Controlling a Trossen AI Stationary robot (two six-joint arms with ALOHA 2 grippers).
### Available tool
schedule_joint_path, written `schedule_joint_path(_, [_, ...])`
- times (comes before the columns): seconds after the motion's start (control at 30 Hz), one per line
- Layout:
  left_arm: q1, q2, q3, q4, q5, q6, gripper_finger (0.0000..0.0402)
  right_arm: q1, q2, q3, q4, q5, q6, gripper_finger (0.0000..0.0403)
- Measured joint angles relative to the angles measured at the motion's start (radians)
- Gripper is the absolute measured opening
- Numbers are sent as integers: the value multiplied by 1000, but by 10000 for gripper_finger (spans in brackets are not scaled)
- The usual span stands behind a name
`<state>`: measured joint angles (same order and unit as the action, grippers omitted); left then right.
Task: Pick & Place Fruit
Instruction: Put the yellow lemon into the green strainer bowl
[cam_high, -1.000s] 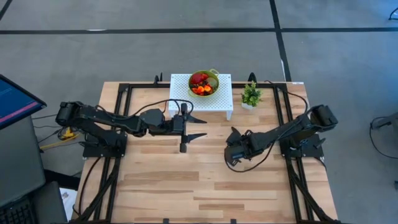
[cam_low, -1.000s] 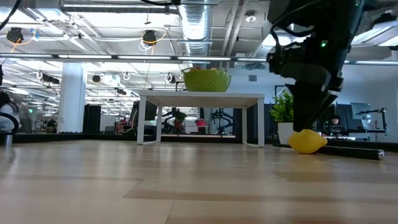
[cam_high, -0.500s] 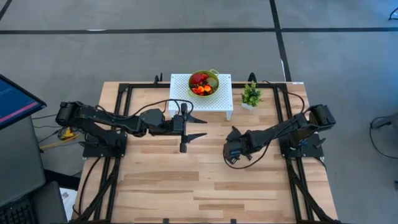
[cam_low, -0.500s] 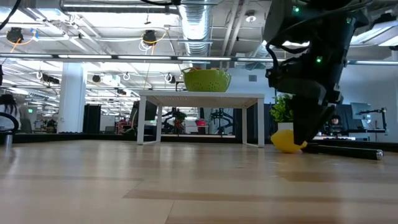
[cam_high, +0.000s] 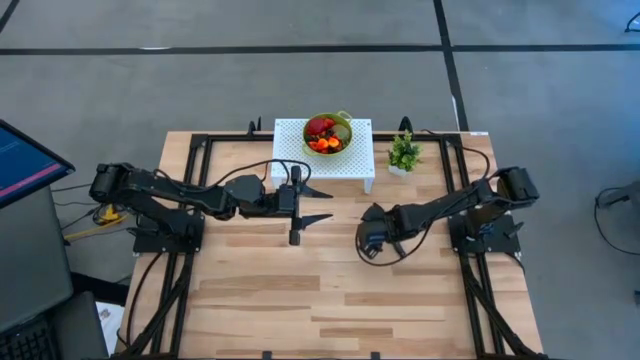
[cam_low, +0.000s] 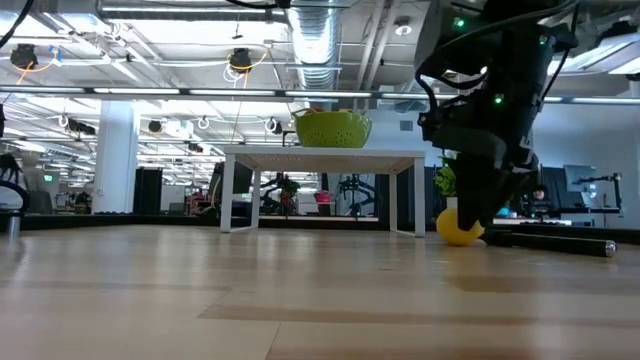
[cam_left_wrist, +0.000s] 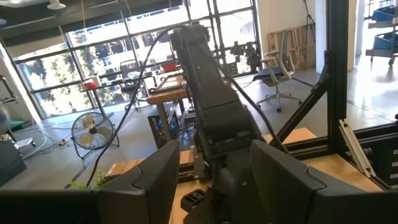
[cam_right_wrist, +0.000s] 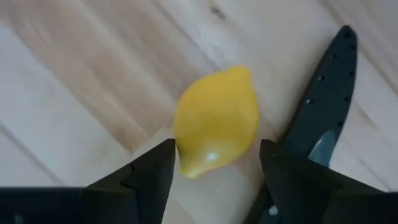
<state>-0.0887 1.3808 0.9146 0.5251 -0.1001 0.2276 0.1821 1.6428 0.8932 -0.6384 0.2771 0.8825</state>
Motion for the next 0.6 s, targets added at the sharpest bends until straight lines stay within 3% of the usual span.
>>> schedule_joint_path(0.6, [0,0,0,0,0,0,191,-92,17,2,108,-37,-57,255])
